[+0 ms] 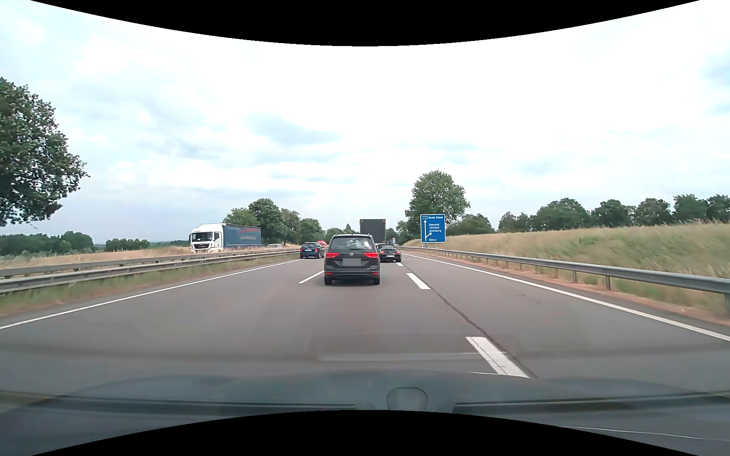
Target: Follow the waypoints while adhering to traffic rules and regulations
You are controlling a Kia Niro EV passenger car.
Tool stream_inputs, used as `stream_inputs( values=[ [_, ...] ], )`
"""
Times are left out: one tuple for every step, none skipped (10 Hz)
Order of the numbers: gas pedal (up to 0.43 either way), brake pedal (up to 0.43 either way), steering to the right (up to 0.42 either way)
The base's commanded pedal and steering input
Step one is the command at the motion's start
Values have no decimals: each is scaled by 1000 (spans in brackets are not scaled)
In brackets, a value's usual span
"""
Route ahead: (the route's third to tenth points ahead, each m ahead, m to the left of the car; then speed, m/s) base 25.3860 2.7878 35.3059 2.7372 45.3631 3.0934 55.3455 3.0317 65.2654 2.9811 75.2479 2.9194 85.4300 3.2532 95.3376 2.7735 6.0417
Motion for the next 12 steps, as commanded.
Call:
stream_inputs(
  values=[
    [130,0,2],
    [130,0,2],
    [118,0,2],
    [118,0,1],
    [118,0,1],
    [110,0,1],
    [110,0,0],
    [110,0,-1],
    [110,0,-3],
    [118,0,-3],
    [118,0,-3],
    [118,0,-3]
  ],
)
